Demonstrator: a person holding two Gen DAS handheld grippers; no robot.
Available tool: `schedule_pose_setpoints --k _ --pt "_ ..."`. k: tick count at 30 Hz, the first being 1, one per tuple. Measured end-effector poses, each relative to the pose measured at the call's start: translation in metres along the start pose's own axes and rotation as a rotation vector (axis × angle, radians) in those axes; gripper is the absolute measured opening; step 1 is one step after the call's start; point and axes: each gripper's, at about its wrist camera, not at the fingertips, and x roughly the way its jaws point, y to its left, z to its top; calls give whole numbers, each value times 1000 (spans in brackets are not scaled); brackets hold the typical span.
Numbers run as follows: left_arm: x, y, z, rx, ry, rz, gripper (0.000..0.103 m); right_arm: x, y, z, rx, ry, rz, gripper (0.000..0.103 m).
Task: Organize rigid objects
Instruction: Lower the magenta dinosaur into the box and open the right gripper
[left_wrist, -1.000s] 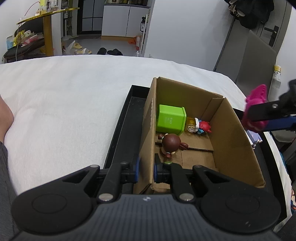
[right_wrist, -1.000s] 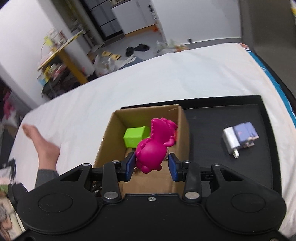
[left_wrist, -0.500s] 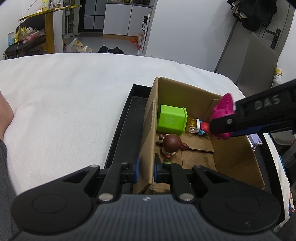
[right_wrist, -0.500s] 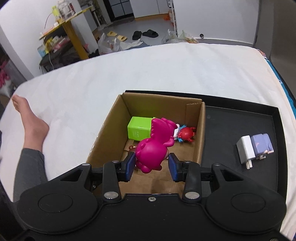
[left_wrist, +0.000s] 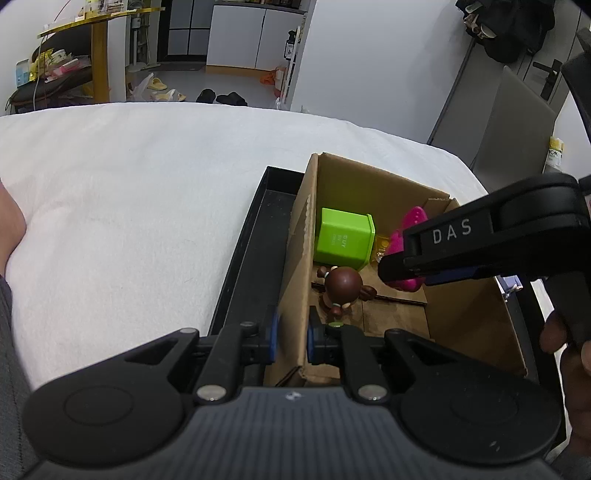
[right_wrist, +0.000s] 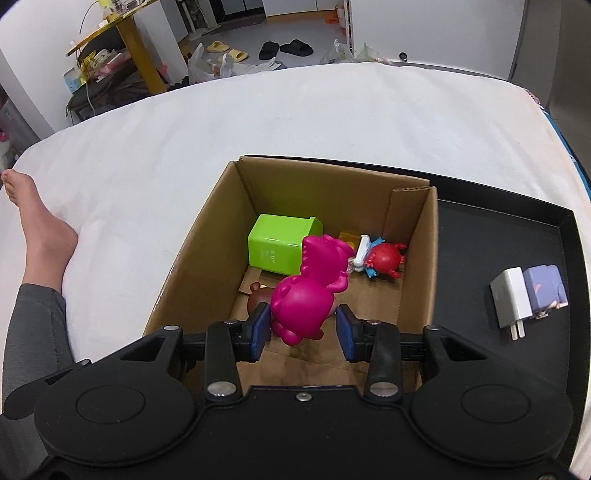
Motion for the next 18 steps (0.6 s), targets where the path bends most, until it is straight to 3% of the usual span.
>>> schedule_pose_setpoints --k 10,18 --pt "1 1 1 -6 2 -2 13 -13 -11 1 75 9 51 41" --pt "0 -1 -1 4 -4 2 13 -37 -10 0 54 11 72 51"
